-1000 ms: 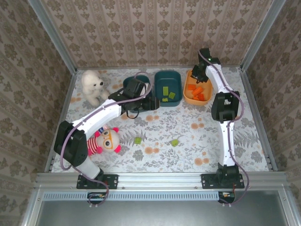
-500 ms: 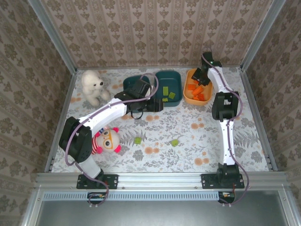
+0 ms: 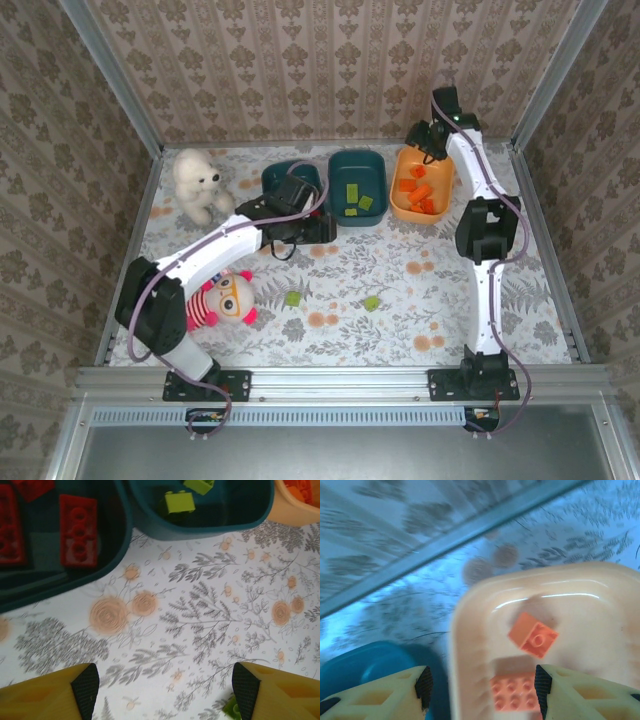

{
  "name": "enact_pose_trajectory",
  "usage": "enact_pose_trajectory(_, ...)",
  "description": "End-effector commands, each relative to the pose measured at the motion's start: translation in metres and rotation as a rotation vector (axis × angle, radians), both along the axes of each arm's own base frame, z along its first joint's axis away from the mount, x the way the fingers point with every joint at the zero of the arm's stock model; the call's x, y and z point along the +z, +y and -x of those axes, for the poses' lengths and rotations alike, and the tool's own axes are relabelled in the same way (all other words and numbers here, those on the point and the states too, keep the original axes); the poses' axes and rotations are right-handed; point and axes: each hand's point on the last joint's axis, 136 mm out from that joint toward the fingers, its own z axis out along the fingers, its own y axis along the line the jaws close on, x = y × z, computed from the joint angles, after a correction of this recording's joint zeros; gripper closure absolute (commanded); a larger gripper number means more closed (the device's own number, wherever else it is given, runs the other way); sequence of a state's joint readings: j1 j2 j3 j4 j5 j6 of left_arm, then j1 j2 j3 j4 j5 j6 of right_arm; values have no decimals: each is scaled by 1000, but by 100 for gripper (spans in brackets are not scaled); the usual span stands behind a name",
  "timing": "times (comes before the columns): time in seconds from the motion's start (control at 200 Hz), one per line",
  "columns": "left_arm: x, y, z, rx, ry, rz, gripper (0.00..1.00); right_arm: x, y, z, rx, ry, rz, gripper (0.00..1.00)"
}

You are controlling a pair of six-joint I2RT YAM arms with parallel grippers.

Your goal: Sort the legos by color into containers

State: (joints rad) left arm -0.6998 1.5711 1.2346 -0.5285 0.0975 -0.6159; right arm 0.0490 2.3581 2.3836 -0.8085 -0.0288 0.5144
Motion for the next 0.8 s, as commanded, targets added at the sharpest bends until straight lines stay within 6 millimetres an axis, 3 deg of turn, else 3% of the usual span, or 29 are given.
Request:
enact_pose_trajectory(0.0, -1, 34, 17, 121, 39, -65, 26, 70, 28, 15, 61, -158, 47, 41)
enact_pose_trajectory(0.1, -18, 69, 41, 281, 165, -120, 26, 89, 65, 42, 125, -209, 29, 41)
enact_pose_trajectory(0.185, -32, 89, 65, 426, 284, -116, 26, 91, 115, 79, 253, -228, 13, 41)
enact_pose_trajectory(0.305, -42, 89, 79, 477, 346, -63, 28, 89, 184, 146, 478, -286, -7, 40)
enact_pose_trajectory(0.405, -50, 90, 84, 383, 351, -147, 29, 68, 221, 212, 635, -277, -72, 39)
enact_pose_trajectory(0.525, -68, 86, 94, 136, 335, -338, 33, 39, 230, 277, 706, -213, -139, 39)
enact_pose_trajectory(0.575, -76, 87, 100, 76, 353, -408, 33, 38, 226, 300, 722, -223, -167, 38)
enact_pose_trajectory(0.795, -95, 71, 104, -48, 345, -447, 34, 28, 210, 359, 813, -247, -240, 33)
